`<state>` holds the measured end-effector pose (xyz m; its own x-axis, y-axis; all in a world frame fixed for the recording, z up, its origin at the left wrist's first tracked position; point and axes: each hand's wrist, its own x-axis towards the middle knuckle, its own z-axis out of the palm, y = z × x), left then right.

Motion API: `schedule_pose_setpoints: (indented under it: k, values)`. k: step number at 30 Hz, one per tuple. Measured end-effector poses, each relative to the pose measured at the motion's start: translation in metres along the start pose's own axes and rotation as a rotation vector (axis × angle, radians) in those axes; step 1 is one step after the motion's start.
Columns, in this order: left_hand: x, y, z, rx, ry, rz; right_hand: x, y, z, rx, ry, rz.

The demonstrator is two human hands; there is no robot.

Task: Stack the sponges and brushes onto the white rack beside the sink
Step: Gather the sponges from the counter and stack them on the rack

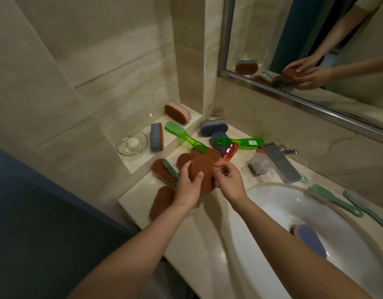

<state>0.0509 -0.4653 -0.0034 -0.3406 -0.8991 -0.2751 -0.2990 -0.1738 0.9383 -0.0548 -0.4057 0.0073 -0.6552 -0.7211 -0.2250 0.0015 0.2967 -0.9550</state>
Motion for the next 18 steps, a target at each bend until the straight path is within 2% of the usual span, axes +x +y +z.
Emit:
schedule_pose_setpoints:
  k: [4,10,18]
  values:
    - [0.011,0.0,-0.029,0.026,0.124,0.038,0.014,-0.002,0.029,-0.08,-0.019,-0.072]
    - [0.027,-0.006,-0.058,0.097,0.2,0.076,0.038,0.007,0.058,-0.447,-0.067,-0.159]
    - [0.042,-0.017,-0.069,0.1,0.195,0.055,0.057,0.012,0.075,-0.684,-0.209,-0.053]
